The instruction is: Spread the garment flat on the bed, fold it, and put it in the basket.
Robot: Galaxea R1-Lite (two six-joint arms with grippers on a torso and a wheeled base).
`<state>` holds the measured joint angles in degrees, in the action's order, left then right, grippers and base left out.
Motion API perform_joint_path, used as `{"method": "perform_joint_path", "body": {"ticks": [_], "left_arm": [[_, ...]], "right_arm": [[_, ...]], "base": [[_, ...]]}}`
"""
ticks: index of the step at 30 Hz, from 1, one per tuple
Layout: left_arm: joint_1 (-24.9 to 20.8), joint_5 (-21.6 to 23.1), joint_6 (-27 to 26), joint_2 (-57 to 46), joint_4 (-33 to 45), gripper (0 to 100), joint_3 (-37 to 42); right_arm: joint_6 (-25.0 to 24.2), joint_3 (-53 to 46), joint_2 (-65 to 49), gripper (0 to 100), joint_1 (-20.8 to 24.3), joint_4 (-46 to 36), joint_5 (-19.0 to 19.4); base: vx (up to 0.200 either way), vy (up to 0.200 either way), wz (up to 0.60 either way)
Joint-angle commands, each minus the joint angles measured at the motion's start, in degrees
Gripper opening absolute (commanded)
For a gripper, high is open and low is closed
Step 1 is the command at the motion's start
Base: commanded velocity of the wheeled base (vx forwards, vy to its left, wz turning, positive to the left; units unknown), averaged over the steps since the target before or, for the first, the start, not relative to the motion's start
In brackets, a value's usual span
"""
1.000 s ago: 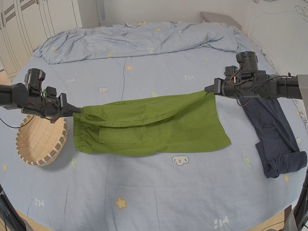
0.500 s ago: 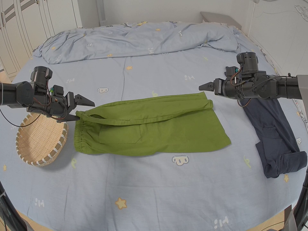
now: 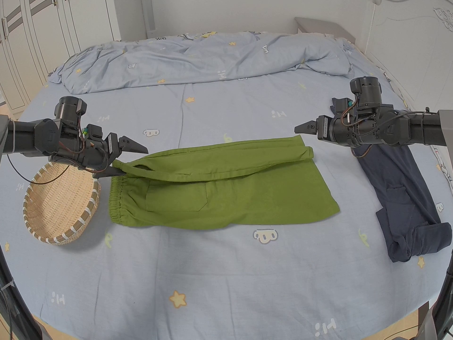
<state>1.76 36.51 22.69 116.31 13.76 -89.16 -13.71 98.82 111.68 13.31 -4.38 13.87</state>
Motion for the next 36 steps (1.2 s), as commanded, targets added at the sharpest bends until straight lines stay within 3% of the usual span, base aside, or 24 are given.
{"method": "perform_joint_path", "body": {"ticks": [1,6,7,10,23,31,36], "left_arm": [[1.0,0.1,3.9,7.4,-2.0,100,-8.2],[1.9,0.5,9.8,9.6,-5.0,100,-12.6],[2.6,0.5,13.2,11.1,-6.6,100,-15.3],[2.8,0.4,15.3,12.8,-7.2,100,-17.1],[2.7,-0.2,15.2,12.7,-6.6,100,-17.8],[3.3,-0.1,12.5,-3.8,-6.6,100,-0.5],[3.0,-0.4,6.1,-8.6,-8.1,100,10.6]], "right_arm": [[-0.1,-1.4,-2.7,100,0.0,-0.1,0.0],[-0.2,-3.1,-3.9,100,0.0,0.0,0.0],[-0.2,-3.5,-4.1,100,0.2,0.0,0.0],[-0.3,-4.0,-4.2,100,0.3,0.0,0.0],[-2.6,-6.5,-5.4,100,-0.2,0.2,0.3],[-11.5,-11.8,-9.9,100,-3.1,0.3,7.5],[-12.3,-16.7,-13.1,100,-4.9,0.3,8.6]], "base": [[0.000,0.000,0.00],[0.000,0.000,0.00],[0.000,0.000,0.00],[0.000,0.000,0.00],[0.000,0.000,0.00],[0.000,0.000,0.00],[0.000,0.000,0.00]]}}
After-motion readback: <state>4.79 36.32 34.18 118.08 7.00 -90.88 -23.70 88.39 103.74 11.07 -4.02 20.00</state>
